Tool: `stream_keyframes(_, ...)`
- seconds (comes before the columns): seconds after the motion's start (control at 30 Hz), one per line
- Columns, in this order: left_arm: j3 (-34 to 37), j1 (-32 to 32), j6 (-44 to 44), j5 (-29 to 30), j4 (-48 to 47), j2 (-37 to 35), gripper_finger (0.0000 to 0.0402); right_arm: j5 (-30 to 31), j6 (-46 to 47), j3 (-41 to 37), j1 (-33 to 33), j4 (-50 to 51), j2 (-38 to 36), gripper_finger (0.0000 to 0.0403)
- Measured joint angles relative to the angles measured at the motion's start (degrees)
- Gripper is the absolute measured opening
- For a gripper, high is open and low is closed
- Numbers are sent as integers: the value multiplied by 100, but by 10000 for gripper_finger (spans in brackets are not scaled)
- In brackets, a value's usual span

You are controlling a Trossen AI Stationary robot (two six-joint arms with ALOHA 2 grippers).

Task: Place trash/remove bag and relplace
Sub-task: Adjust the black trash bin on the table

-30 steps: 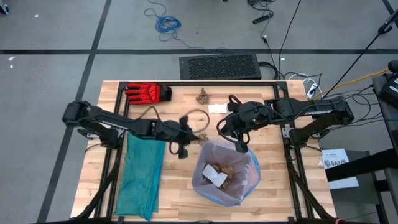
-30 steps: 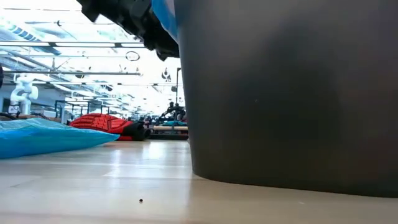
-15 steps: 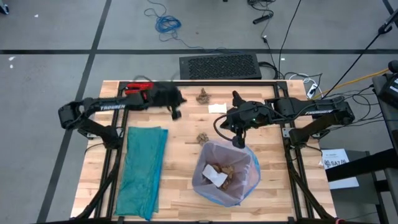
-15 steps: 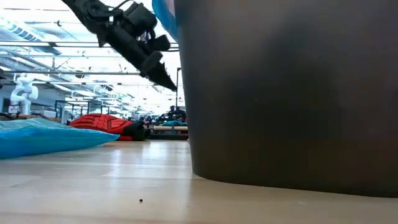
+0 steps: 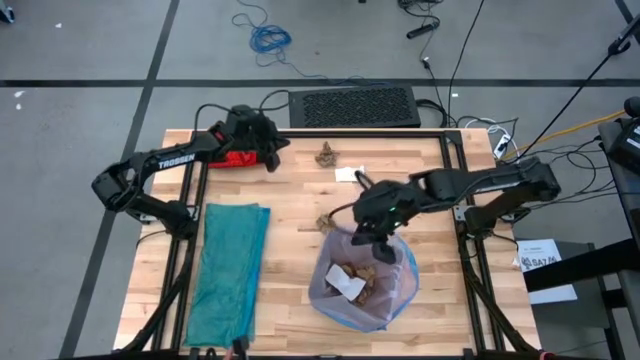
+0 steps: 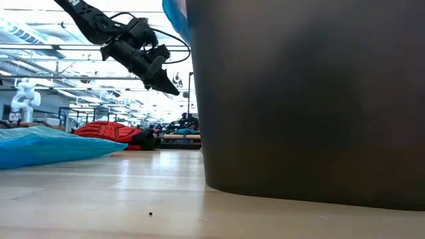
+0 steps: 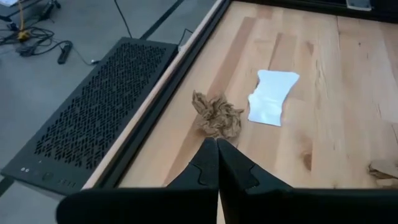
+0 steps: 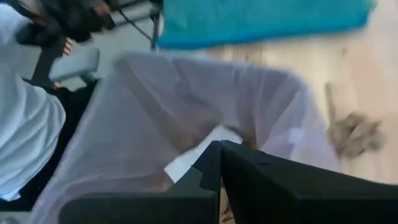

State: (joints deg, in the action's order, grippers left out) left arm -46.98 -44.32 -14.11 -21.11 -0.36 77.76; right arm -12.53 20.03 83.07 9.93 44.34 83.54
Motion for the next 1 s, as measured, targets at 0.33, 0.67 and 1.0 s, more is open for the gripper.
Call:
stream_keyframes(0.33,0,-73,25,12,186,0,0,66,1014,29,306,774,698,0)
stream_keyframes(0.67,0,-76,179,16,348,0,0,1224,1319,-10,330,1818,580,0)
stream_keyframes(1.0,0,-72,179,25,341,0,0,968,981,422,416,1372,574,0)
